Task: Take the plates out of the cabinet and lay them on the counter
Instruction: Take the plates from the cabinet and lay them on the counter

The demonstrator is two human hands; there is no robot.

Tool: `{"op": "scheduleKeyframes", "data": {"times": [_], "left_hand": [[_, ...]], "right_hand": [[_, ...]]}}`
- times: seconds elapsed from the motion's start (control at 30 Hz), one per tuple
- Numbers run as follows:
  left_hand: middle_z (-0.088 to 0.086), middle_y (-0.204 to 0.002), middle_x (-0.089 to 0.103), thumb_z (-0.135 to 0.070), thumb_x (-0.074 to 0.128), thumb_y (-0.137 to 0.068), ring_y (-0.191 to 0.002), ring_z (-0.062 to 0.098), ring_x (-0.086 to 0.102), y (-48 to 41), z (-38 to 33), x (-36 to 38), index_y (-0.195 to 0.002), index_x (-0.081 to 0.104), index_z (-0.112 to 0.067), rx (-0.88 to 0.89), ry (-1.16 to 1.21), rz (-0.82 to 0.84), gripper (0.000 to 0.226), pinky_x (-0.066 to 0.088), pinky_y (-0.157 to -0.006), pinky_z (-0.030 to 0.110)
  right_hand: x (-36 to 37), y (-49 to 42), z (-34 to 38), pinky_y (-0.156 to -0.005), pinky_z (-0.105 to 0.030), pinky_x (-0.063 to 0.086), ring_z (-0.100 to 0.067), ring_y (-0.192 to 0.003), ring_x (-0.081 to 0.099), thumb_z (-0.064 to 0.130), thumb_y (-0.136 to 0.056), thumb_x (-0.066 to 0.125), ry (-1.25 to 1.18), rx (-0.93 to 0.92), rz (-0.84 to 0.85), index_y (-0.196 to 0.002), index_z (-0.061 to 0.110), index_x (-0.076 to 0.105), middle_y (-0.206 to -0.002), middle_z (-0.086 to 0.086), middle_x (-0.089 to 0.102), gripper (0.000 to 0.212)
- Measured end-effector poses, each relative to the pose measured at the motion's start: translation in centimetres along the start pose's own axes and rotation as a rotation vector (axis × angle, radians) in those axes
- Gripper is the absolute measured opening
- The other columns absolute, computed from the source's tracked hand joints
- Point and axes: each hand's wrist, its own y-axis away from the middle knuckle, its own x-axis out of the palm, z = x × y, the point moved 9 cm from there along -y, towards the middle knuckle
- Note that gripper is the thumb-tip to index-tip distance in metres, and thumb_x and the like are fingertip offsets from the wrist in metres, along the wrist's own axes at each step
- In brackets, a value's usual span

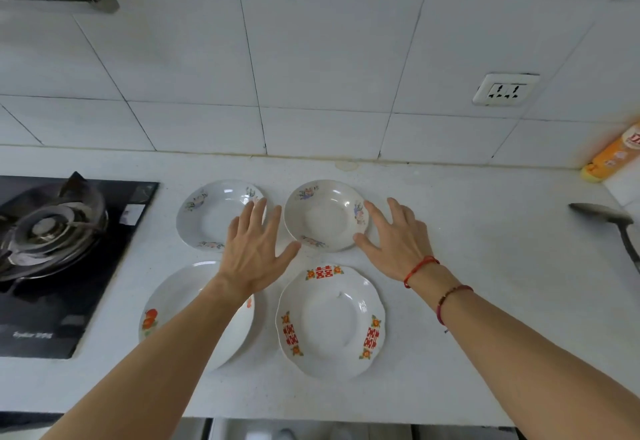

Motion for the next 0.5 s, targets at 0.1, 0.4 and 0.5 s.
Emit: {"op": "scheduleKeyframes", "data": {"times": [0.1,0.4,0.5], "left_hand": [[0.022,-0.157,0.03,-0.07,0.026,-0.087,-0.146,0.04,0.024,1.1,-0.5,-0.5,-0.148,0.036,-0.012,0.005,-0.009,-0.005,0.085,0.028,-0.113,0.054],[0.02,-0.159,0.026,-0.072,0.023,-0.085,-0.146,0.04,0.022,3.2,-2.2,-1.6,-0.152,0.03,-0.018,-0.013,-0.042,-0.035,0.086,0.029,-0.113,0.054],[0.017,-0.16,0.025,-0.073,0.022,-0.084,-0.146,0.039,0.022,4.0,-2.6,-1.5,-0.152,0.028,-0.019,-0.024,-0.063,-0.033,0.087,0.03,-0.112,0.055]], "right_hand": [[-0.5,1.1,0.3,-0.106,-0.051,0.034,-0.034,-0.137,0.03,0.062,-0.09,0.04,0.045,-0.017,-0.009,-0.15,0.031,0.026,-0.155,-0.015,0.025,0.068],[-2.0,3.2,0.0,-0.109,-0.053,0.031,-0.035,-0.139,0.026,0.064,-0.09,0.035,0.073,-0.055,-0.044,-0.15,0.033,0.026,-0.156,-0.013,0.023,0.068],[-2.1,3.9,0.0,-0.107,-0.054,0.031,-0.036,-0.138,0.027,0.067,-0.087,0.026,0.066,-0.064,-0.042,-0.149,0.033,0.027,-0.156,-0.013,0.025,0.072]]}}
